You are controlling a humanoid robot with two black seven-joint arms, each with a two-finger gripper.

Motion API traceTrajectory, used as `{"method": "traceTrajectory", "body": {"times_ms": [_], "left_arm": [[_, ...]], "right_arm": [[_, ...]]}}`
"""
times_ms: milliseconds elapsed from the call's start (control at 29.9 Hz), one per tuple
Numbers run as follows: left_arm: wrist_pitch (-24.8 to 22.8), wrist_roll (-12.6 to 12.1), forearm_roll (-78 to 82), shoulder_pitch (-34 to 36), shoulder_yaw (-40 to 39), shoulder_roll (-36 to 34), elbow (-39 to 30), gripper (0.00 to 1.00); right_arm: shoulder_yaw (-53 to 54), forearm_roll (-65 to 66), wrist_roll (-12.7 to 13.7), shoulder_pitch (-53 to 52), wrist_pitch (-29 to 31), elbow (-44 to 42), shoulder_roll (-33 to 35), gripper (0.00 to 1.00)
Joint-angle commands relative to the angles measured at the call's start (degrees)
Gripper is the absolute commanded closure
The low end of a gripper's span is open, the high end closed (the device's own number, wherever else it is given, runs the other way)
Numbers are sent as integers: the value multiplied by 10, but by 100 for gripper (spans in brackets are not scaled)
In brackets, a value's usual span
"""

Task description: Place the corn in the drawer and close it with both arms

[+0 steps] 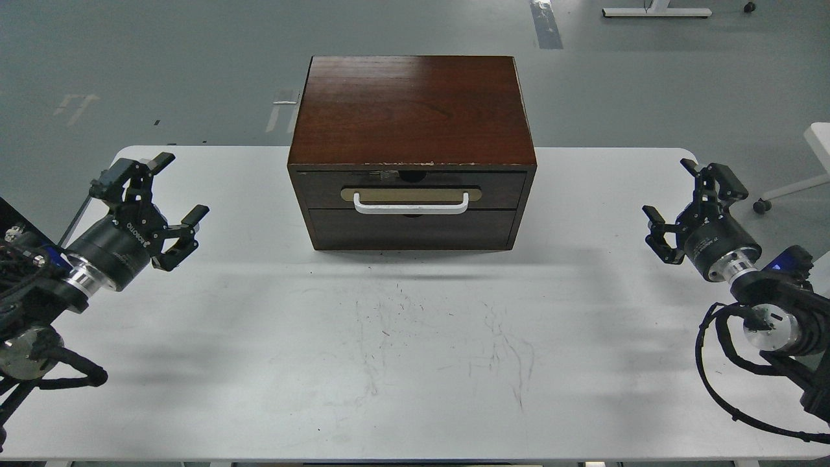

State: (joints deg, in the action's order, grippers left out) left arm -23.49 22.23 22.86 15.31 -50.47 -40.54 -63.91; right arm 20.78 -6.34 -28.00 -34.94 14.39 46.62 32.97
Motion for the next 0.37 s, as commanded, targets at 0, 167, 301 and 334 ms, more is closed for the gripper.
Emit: {"method": "traceTrajectory", "body": {"times_ms": [0,167,301,334], "left_arm": [[-4,1,-8,-11,-9,9,1,0],[-12,0,-9,-14,-10,17,1,0],[-16,0,-10,-14,-12,22,0,0],[-16,0,-10,-15,-15,23,0,0]], "right_arm": [[1,0,0,0,-4,-10,-15,0],[2,0,0,0,-2,-6,-16,0],[2,0,0,0,-2,-8,-16,0],[2,0,0,0,-2,-8,-16,0]]}}
